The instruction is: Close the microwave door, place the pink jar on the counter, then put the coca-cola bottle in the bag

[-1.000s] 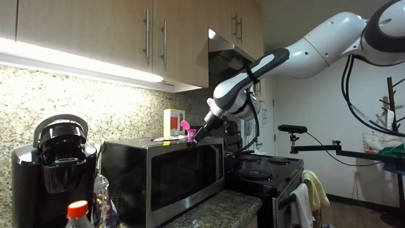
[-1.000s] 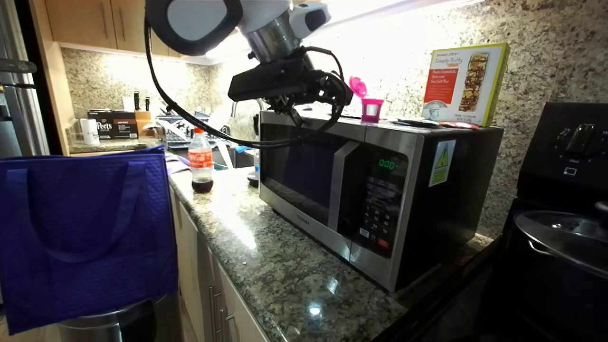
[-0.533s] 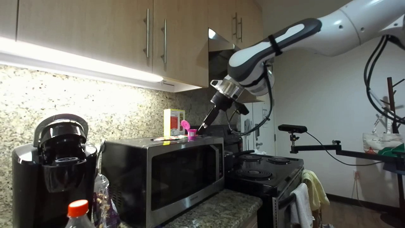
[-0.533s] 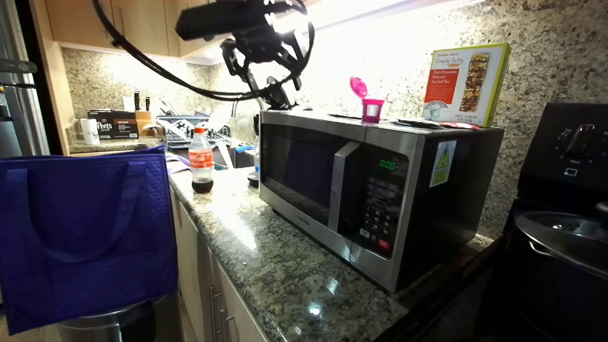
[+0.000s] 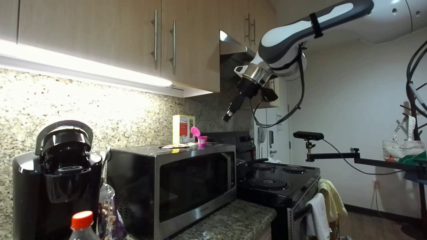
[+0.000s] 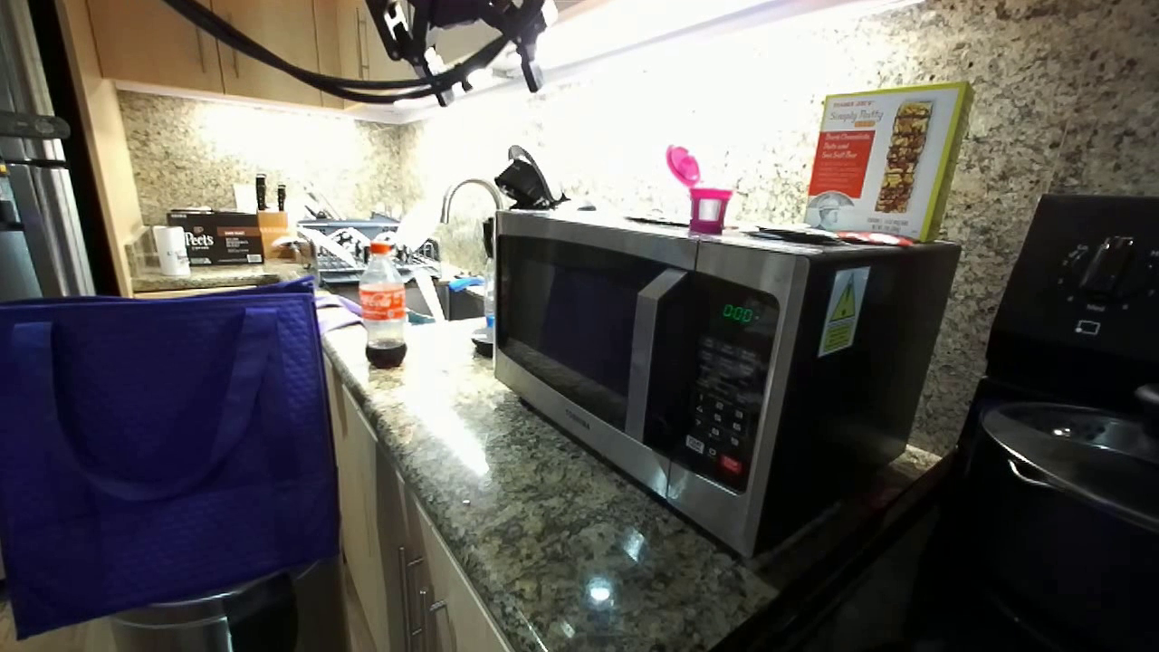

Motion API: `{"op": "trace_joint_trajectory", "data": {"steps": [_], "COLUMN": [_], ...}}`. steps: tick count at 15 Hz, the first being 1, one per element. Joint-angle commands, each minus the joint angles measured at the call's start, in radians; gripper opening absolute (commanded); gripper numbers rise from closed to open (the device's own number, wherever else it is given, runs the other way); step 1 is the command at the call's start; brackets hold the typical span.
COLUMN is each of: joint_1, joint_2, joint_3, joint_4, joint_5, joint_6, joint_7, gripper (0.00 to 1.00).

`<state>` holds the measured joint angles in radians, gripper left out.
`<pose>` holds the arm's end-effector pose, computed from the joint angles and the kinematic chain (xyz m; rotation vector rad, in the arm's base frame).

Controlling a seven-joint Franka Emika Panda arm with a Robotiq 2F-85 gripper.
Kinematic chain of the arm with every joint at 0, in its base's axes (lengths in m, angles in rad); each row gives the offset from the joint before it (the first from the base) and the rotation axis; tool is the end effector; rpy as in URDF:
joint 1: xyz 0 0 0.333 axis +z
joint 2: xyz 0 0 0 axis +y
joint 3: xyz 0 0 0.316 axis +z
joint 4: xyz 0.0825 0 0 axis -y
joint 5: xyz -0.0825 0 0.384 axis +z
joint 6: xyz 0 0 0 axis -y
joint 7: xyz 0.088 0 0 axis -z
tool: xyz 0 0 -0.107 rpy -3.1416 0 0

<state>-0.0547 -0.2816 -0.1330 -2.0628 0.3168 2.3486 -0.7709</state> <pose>0.5071 -0.0996 0.6165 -2.8918 -0.6156 -0.9815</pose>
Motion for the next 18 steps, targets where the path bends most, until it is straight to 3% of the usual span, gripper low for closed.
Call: {"op": "trace_joint_trajectory", "data": {"steps": [1,3,5,8,12,13,18], "joint_1": [0.027,0.034,0.047,0.042,-0.019,-0.020,-0.033], "joint_2": [0.002,0.022,0.071,0.182,0.336,0.237,0.264], "joint_3": [-0.021,-0.027,-0.055,-0.102,-0.111,-0.083,-0.071], "joint_4": [0.001,0.025,0.104,0.300,0.531,0.396,0.425], "joint_5": [-0.011,-0.010,0.005,0.031,-0.002,-0.002,-0.002], "joint_6": [0.000,-0.031,-0.141,-0.378,-0.528,-0.454,-0.464], "joint_7": [0.008,-0.020,-0.070,-0.180,-0.272,-0.212,-0.217], "gripper": [1.00,1.00,1.00,1.00,1.00,1.00,1.00]}}
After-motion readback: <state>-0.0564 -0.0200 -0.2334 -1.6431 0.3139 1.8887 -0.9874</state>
